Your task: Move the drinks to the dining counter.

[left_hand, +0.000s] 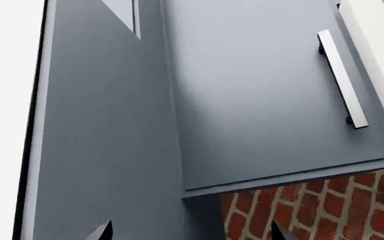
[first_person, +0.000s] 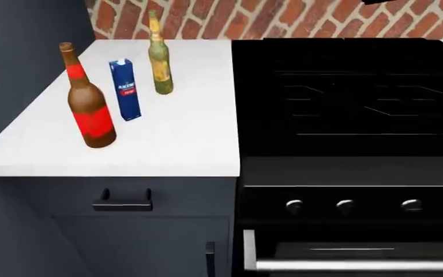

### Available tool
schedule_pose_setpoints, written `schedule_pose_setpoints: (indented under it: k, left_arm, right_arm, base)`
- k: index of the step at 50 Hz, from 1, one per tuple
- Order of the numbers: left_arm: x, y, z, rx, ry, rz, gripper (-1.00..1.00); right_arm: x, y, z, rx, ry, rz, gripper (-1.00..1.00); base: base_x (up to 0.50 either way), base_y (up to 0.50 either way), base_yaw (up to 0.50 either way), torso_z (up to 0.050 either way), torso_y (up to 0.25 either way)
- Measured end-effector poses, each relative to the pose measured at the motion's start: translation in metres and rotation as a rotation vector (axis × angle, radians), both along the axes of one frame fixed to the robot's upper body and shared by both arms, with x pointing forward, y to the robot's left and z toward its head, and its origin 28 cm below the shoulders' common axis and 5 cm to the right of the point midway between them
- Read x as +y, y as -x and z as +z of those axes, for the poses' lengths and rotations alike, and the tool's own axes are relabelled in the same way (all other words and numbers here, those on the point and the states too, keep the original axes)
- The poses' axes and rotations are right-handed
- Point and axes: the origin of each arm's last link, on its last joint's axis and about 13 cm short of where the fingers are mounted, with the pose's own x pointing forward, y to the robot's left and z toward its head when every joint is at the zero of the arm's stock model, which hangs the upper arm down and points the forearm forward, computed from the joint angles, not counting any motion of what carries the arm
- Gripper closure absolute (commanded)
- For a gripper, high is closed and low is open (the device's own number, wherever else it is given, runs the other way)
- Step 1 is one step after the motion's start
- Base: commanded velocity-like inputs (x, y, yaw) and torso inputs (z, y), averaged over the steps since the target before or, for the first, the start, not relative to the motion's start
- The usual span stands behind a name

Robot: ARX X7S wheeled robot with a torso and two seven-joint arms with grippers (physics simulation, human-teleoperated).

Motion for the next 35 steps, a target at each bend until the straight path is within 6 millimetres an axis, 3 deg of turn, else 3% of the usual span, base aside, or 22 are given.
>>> schedule_pose_setpoints:
  k: [22, 35]
  left_arm:
    - [0.008, 0.019, -0.014, 0.097, 0.046, 0.017, -1.0]
    - [0.008, 0.021, -0.016, 0.112, 0.05, 0.017, -1.0]
  right_arm:
    - [-0.001, 0.009, -0.003, 0.019, 0.051, 0.007, -1.0]
    - [-0.001, 0.009, -0.005, 0.038, 0.053, 0.009, -1.0]
  base:
    - [0.47, 0.0, 0.0, 0.0, 0.001]
    - [0.29, 0.0, 0.0, 0.0, 0.001]
